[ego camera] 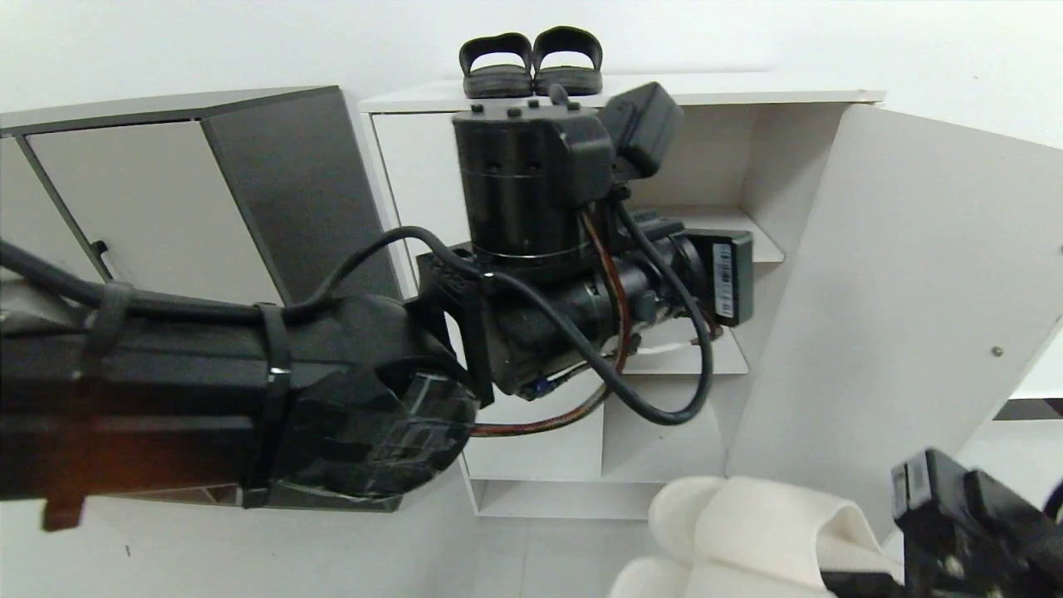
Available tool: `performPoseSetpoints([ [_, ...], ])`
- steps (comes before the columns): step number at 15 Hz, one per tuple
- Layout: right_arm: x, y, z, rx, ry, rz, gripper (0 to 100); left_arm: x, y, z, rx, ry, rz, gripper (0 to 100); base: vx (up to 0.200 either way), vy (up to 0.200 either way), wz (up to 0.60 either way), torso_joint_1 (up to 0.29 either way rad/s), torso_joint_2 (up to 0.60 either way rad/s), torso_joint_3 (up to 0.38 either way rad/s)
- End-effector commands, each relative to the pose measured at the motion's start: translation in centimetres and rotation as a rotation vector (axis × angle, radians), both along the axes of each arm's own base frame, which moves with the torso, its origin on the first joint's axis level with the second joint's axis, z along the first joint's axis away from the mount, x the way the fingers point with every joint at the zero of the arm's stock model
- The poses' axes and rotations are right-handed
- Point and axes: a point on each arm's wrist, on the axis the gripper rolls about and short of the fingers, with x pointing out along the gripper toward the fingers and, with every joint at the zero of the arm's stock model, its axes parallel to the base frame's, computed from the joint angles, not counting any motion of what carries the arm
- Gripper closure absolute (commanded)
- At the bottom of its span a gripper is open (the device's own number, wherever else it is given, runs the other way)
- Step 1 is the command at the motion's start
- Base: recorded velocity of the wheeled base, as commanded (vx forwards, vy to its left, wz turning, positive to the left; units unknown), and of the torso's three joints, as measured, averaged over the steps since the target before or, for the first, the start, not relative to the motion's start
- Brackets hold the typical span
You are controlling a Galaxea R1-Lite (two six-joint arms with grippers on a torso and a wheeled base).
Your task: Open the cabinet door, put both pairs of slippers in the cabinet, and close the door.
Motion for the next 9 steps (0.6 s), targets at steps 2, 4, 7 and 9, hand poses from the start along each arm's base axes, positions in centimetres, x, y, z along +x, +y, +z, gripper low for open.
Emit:
performPoseSetpoints([
  [2, 3.0, 1.6, 1.1, 0.071, 0.035, -0.265, 100, -1.1, 9.4, 2.0, -0.027, -0.012, 0.278, 100, 0.000, 0.000, 0.00, 0.000, 0.00, 0.000],
  [4, 4.6, 2.5, 1.2, 0.064, -0.004, -0.545, 100, -5.5, 17.7, 0.6, 0.000, 0.017, 0.467, 100, 0.000, 0.000, 0.00, 0.000, 0.00, 0.000],
  [7, 5.1, 2.8, 1.8, 0.085, -0.025, -0.623, 100, -13.9, 25.3, -2.1, 0.028, 0.136, 0.735, 100, 0.000, 0.000, 0.00, 0.000, 0.00, 0.000],
  [9, 4.9, 2.5, 2.0, 0.094, -0.030, -0.624, 100, -18.0, 27.6, -4.4, 0.047, 0.164, 0.897, 100, 0.000, 0.000, 0.00, 0.000, 0.00, 0.000],
])
